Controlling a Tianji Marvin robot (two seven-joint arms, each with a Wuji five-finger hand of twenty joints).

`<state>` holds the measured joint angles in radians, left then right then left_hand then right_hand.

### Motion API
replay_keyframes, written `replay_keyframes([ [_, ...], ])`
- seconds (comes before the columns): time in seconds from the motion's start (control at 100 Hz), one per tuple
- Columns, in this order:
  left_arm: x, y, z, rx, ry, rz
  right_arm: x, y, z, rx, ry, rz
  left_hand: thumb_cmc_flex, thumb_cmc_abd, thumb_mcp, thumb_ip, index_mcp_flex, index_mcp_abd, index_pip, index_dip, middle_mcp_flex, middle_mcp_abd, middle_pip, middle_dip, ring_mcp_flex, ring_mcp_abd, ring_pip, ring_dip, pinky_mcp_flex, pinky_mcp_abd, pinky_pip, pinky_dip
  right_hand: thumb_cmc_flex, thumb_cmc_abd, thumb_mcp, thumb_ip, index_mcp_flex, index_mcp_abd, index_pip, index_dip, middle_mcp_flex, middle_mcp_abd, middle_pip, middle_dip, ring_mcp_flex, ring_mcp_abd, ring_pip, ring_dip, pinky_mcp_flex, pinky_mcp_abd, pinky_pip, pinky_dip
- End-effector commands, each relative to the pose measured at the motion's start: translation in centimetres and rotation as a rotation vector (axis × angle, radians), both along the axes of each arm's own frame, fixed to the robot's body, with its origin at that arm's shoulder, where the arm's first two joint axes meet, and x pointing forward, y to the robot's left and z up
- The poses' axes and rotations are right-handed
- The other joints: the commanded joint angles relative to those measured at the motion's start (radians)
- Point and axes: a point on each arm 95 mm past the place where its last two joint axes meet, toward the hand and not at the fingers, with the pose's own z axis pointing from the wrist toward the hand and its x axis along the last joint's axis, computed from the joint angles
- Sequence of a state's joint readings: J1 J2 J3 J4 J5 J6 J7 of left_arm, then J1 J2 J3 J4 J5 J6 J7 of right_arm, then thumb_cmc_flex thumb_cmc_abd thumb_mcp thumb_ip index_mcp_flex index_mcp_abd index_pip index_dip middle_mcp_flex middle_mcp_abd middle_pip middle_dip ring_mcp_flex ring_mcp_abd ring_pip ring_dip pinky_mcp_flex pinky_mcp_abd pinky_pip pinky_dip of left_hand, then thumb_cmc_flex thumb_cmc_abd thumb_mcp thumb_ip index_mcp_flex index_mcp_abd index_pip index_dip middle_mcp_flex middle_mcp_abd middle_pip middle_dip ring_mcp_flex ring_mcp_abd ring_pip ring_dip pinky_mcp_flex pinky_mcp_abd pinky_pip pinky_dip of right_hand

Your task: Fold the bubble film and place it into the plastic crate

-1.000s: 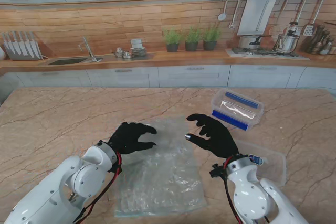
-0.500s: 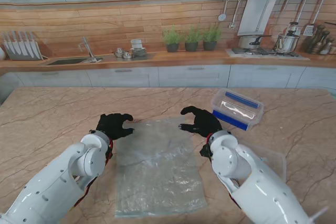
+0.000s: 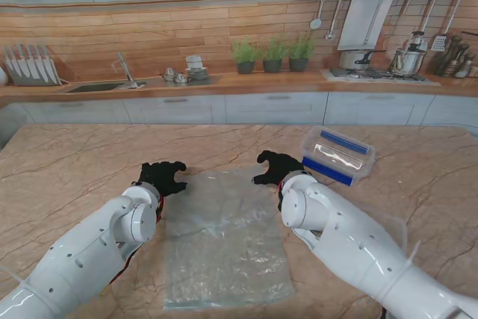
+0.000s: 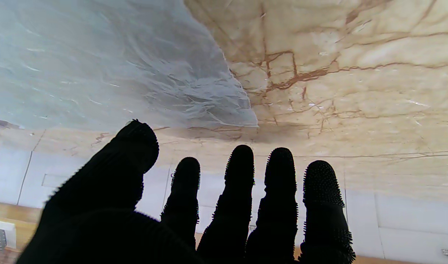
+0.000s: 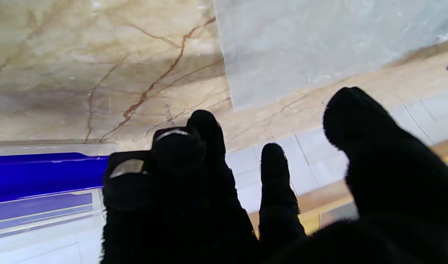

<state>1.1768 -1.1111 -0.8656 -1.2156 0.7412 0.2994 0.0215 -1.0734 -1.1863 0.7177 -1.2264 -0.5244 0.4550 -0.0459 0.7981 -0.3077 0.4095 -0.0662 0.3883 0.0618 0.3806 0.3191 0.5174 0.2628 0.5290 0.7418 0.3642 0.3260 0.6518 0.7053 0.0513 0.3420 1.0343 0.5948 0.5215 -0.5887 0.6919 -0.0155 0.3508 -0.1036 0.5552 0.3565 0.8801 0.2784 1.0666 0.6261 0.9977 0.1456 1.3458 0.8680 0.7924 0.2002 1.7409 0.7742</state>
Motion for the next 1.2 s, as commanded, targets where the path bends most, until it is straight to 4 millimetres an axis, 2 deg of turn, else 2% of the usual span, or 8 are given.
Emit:
replay_keyframes([
  [0.0,0.0,-0.4,-0.2,-0.006,-0.005,0.005,0.7,0.7,0.3,-0.014,0.009,0.006,-0.043,-0.044,0.018,0.016,-0.036,-0.011,-0.02,-0.015,-0.025,-0.006,0.029,0.018,-0.018,0.017,0.018,0.026,-0.008,-0.01,0.012,0.021,-0.016,-0.053,0.03,-0.013,-0.053,0.008,0.008,-0.024,0.031,0.059,0.055,0.021,0.049,0.069,0.077,-0.008,0.069,-0.151,0.162,-0.019],
  [0.28,0.5,-0.8,-0.7,0.024,-0.039,0.034,3.1,1.4,-1.6,-0.126,0.014,0.046,-0.065,-0.042,0.036,0.016,-0.151,0.013,-0.052,-0.054,-0.038,-0.009,0.048,0.033,-0.014,0.022,0.043,0.04,-0.005,-0.007,0.028,0.023,-0.013,-0.09,0.038,-0.018,-0.116,0.033,0.087,-0.11,0.066,0.023,0.105,0.033,0.107,0.022,0.119,-0.02,0.131,-0.192,0.209,-0.061],
  [0.53,0.6,-1.3,-1.6,0.045,-0.024,0.055,4.4,1.8,-2.9,-0.162,0.021,0.082,-0.079,-0.052,0.046,0.015,-0.156,0.024,-0.042,-0.064,-0.046,-0.007,0.055,0.034,-0.016,0.024,0.053,0.042,-0.006,-0.004,0.038,0.019,-0.017,-0.091,0.025,-0.018,-0.124,0.035,0.101,-0.119,0.052,0.019,0.101,0.032,0.098,0.017,0.112,-0.025,0.127,-0.199,0.205,-0.075],
  [0.83,0.2,-2.1,-2.2,0.042,-0.007,0.086,5.3,1.4,-4.5,-0.238,0.032,0.132,-0.089,-0.041,0.04,0.016,-0.215,0.042,-0.048,-0.078,-0.09,-0.003,0.05,0.029,-0.012,0.025,0.071,0.047,-0.002,-0.002,0.058,0.016,-0.007,-0.09,0.053,-0.013,-0.108,0.038,0.13,-0.113,0.049,0.002,0.118,0.035,0.097,-0.001,0.116,-0.022,0.124,-0.211,0.201,-0.076],
  [0.94,-0.1,-2.3,-2.4,0.042,-0.005,0.091,5.3,1.4,-5.2,-0.251,0.051,0.141,-0.087,-0.041,0.039,0.017,-0.213,0.041,-0.043,-0.079,-0.094,-0.001,0.047,0.026,-0.015,0.024,0.069,0.045,-0.003,-0.004,0.058,0.013,0.012,-0.104,0.071,-0.014,-0.023,0.033,0.165,-0.094,0.053,0.001,0.119,0.033,0.099,-0.002,0.116,-0.023,0.124,-0.213,0.201,-0.076],
  [1.05,-0.2,-2.4,-2.5,0.042,-0.009,0.096,5.1,1.4,-5.9,-0.262,0.046,0.155,-0.084,-0.043,0.04,0.017,-0.206,0.041,-0.037,-0.079,-0.112,0.002,0.033,0.016,-0.032,0.024,0.051,0.034,-0.011,-0.003,0.052,0.008,0.03,-0.136,0.139,-0.027,0.198,0.014,0.174,0.055,0.051,0.005,0.114,0.028,0.097,-0.011,0.102,-0.027,0.12,-0.21,0.19,-0.079],
  [1.15,-0.1,-2.6,-2.6,0.053,-0.012,0.094,4.7,1.3,-6.1,-0.261,0.035,0.156,-0.08,-0.047,0.047,0.018,-0.214,0.05,-0.035,-0.081,-0.145,0.005,0.015,0.001,-0.054,0.02,0.026,0.016,-0.022,-0.009,0.042,0.0,0.043,-0.147,0.209,-0.033,0.339,0.001,0.184,0.092,0.051,0.013,0.108,0.03,0.094,-0.008,0.094,-0.029,0.117,-0.204,0.181,-0.08],
  [1.19,0.0,-2.7,-2.7,0.057,-0.017,0.09,4.6,1.2,-6.1,-0.264,0.036,0.158,-0.081,-0.048,0.049,0.018,-0.217,0.054,-0.034,-0.081,-0.153,0.007,0.014,0.0,-0.06,0.02,0.023,0.014,-0.027,-0.009,0.039,-0.002,0.062,-0.155,0.214,-0.072,0.361,-0.013,0.221,0.059,0.049,0.015,0.105,0.032,0.092,-0.007,0.092,-0.027,0.114,-0.202,0.176,-0.077],
])
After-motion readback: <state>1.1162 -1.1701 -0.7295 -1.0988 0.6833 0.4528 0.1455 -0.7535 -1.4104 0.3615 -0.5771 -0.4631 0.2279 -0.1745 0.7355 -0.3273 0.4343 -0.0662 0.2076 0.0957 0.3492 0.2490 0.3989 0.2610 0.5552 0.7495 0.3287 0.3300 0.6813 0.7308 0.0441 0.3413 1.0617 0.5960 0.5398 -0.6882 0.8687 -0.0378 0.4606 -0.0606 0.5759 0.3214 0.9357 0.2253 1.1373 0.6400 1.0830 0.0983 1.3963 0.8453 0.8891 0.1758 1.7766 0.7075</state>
